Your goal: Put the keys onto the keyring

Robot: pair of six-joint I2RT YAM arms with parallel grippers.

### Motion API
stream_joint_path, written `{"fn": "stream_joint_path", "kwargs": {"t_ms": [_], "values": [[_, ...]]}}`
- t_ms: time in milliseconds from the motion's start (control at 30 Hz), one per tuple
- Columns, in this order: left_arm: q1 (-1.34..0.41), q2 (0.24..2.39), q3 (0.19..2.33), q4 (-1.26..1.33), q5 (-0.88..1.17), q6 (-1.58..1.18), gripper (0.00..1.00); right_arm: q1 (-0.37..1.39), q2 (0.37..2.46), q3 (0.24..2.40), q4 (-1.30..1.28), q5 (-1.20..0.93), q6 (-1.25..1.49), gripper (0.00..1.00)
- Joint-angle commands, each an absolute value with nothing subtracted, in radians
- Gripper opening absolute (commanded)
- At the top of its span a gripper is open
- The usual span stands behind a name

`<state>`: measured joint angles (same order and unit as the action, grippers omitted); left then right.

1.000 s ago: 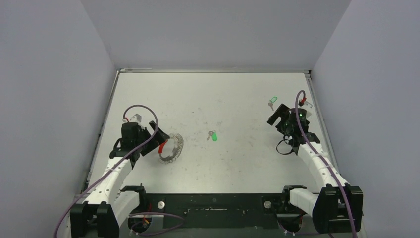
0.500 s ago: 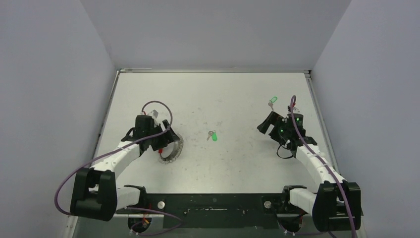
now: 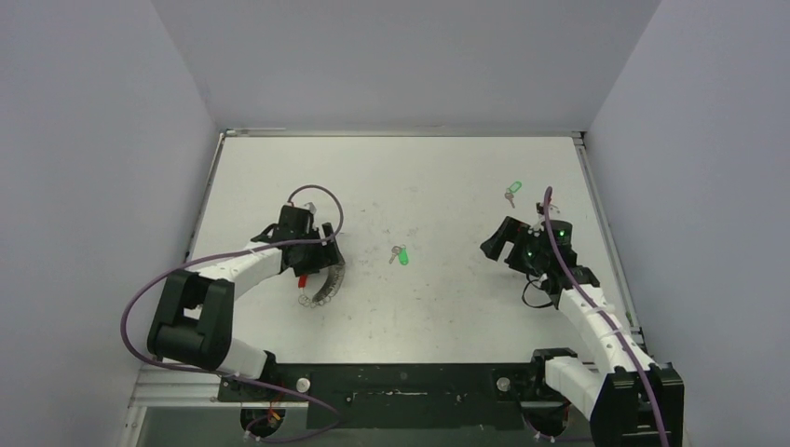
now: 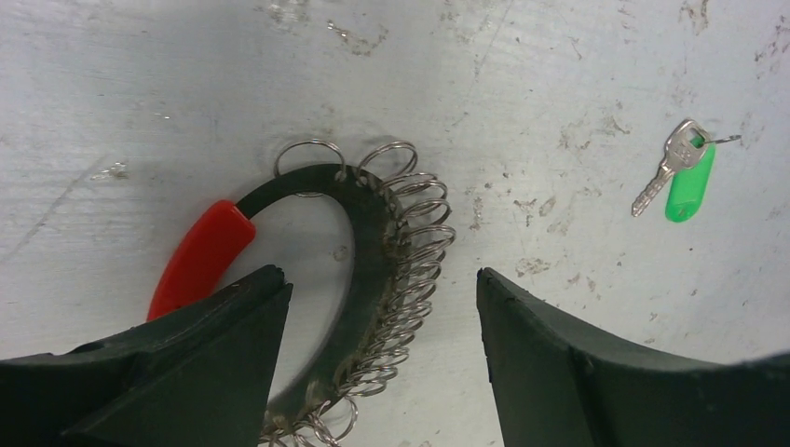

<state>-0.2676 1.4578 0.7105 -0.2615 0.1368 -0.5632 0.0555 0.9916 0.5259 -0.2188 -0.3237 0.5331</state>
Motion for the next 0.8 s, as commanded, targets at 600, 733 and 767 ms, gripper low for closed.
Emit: {"fn": "stream_joint_path", "kwargs": {"t_ms": [600,733,767], "values": [[-0.706,1.579,0.658,0.074,0.262,-0.823,0.64,0.171,1.037,0.581,-0.205,-0.373,0.458,1.00],[-0.752,1.557,0.697,0.084,0.267,-0.821,0.64,0.200,1.070,0.595,-0.206,-0.373,0.445,1.00],[-0.747,1.540,0.694,0.089,0.265,-0.827,0.64,0.211,1.077,0.601,-0.210,-0.370,0.440,1.00]]}}
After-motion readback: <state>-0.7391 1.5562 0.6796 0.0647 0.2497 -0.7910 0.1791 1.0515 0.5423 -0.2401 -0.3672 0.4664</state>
